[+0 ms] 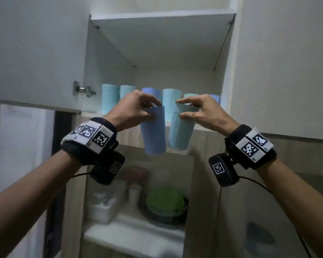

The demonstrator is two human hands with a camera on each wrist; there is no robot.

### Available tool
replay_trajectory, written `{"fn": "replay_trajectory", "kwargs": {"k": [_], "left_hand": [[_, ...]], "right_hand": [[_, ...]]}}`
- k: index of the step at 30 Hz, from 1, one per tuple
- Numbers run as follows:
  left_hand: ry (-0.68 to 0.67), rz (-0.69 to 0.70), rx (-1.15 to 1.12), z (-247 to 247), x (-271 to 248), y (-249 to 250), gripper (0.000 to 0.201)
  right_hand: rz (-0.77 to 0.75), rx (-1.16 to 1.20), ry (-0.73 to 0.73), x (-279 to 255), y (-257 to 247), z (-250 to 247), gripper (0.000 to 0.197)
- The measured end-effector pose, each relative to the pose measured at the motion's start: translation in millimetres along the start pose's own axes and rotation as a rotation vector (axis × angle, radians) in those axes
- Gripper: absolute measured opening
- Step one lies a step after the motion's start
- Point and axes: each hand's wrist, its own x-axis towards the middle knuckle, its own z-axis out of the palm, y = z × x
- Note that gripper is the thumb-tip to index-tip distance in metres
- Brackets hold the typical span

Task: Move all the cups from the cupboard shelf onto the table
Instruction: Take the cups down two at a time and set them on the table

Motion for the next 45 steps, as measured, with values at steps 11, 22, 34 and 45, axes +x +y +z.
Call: {"fn": "replay_trajectory", "kwargs": {"k": [11, 22, 34, 45], "left_hand": [[-0.313, -0.828, 0.328, -12.4, -370.5, -70.7, 0.035], [-0.267, -1.502, 0.519, -82.2, -702.6, -96.7, 0.021], [-0.233, -1.692, 0.66, -142.1, -851.6, -122.8, 0.024], [-0.278, -1.771, 0.616, -145.3, -888.3, -146.2, 0.023]], "right_hand": [[0.047, 0.391, -0.686, -221.7, -93.6, 330.9, 0.041], [-0.313, 0.286, -1.126, -412.4, -292.8, 540.4, 0.042], [-0.633, 0.16, -1.14, -466.4, -424.4, 629.5, 0.029], [-0.636, 0.142, -1.197, -482.4, -445.7, 683.0, 0.021]]}}
